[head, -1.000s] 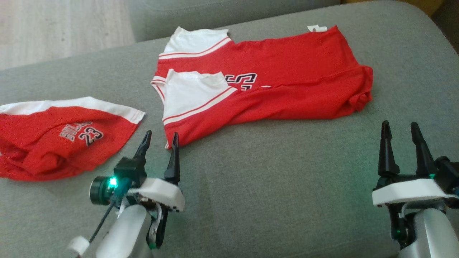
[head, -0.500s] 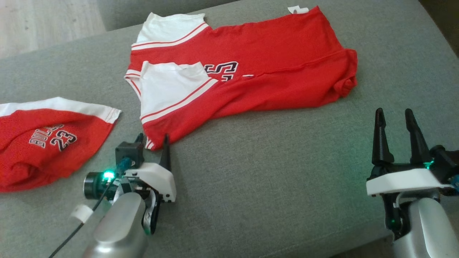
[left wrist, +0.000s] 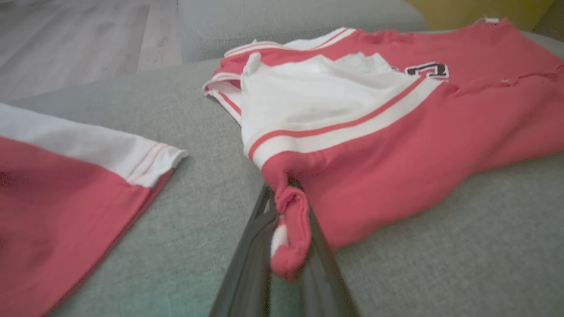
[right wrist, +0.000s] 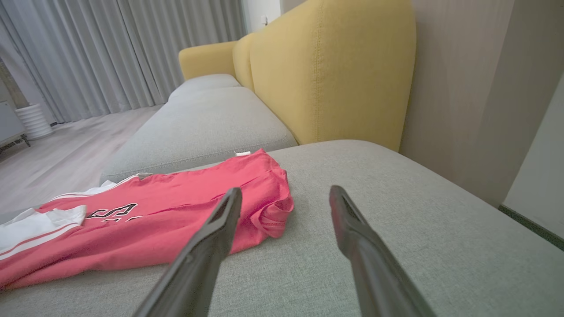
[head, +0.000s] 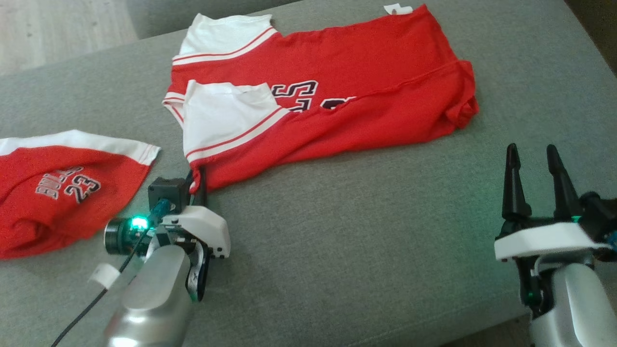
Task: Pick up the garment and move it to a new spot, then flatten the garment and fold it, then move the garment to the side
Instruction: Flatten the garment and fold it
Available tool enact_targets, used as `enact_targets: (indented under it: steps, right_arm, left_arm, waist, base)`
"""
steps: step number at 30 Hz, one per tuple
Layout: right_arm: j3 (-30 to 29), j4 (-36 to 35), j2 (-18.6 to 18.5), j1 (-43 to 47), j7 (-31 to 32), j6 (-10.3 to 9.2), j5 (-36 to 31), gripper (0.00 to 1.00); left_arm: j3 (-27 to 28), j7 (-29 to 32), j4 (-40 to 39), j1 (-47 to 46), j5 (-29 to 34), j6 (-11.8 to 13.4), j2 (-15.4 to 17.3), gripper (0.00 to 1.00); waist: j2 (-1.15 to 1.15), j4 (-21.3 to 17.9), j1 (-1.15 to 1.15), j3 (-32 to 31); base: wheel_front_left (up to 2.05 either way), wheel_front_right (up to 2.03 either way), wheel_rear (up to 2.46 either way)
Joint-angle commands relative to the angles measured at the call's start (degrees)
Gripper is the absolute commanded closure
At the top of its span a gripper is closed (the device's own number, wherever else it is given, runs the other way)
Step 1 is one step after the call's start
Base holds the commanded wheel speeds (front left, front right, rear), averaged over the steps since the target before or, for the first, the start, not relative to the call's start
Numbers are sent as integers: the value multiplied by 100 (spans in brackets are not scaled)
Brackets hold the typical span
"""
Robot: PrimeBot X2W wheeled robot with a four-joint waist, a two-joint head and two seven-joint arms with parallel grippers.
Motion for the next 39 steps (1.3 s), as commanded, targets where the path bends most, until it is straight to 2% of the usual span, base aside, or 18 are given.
enact_targets:
  steps: [1,7,12,16,18,24,30,35,39]
  right_arm:
    - [66,-141,-9,-311,90,-4,-84,0]
    - [-175,229,-7,-734,710,-4,-191,0]
    - [-358,802,-6,-1199,1181,-4,-359,0]
    - [-549,1455,-6,-1747,1449,-4,-813,0]
    - [-603,1740,-6,-1988,1504,-4,-1234,0]
    - [-930,2595,-18,-2587,1541,-4,-1952,0]
    - [-1566,3229,-213,-2932,1633,-4,-2715,0]
    - [-1913,3656,-216,-3120,1618,-4,-2964,0]
    - [-1794,4046,-232,-3303,1534,-4,-2981,0]
  left_arm:
    - [158,-249,-210,-175,-8,32,145,100]
    - [99,-796,-847,-306,85,-74,123,100]
    - [-9,-902,-1359,-323,210,-164,121,100]
    - [-158,-923,-1727,-310,312,-232,105,100]
    - [-223,-917,-1833,-313,336,-257,100,100]
    - [-392,-837,-2003,-344,372,-320,77,100]
    - [-480,-806,-2075,-376,382,-339,84,100]
    - [-495,-793,-2112,-369,348,-326,94,100]
    - [-482,-760,-2113,-355,323,-293,146,100]
  waist:
    - [0,88,0,-42]
    - [0,287,0,-73]
    - [0,396,0,-29]
    - [0,500,0,77]
    - [0,551,0,148]
    - [0,717,0,367]
    - [0,821,0,502]
    - [0,867,0,520]
    - [0,857,0,534]
  base:
    - [0,0,0]
    - [0,0,0]
    - [0,0,0]
    - [0,0,0]
    - [0,0,0]
    - [0,0,0]
    - [0,0,0]
    - [0,0,0]
    - [0,0,0]
